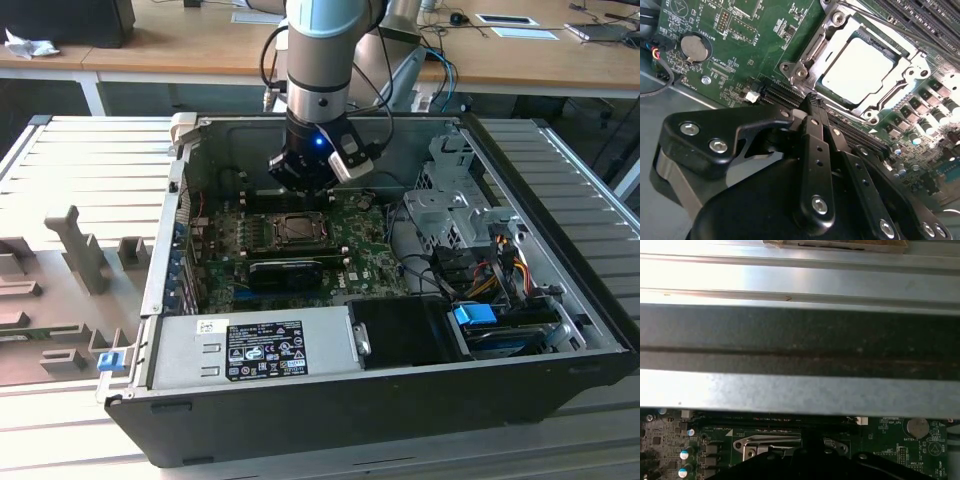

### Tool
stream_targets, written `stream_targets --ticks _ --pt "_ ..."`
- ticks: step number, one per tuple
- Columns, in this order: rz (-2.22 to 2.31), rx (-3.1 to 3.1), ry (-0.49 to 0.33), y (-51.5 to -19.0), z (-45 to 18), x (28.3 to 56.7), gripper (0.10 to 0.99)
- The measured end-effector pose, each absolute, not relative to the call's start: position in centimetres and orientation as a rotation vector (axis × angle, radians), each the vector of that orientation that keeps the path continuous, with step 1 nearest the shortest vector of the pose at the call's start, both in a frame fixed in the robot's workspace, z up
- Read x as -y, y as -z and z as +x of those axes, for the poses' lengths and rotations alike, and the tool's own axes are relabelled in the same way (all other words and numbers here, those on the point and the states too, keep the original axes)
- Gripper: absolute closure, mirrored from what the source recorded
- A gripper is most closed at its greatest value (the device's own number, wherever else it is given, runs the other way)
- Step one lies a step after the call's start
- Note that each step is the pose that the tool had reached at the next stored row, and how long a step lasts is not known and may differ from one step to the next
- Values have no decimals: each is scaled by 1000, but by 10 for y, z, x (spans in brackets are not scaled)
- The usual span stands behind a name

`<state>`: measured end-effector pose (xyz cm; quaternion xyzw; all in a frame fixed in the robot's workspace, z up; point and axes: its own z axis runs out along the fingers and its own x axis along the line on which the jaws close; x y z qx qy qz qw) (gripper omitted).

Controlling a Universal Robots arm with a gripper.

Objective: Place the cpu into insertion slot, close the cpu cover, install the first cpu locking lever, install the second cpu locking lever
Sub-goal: 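Install the first cpu locking lever, then install the second cpu locking lever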

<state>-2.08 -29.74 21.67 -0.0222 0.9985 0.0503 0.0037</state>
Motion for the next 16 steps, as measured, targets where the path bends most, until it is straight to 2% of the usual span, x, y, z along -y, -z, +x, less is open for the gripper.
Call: stream_targets --ticks 16 --pt "-70 -3130 -157 -217 -21 303 980"
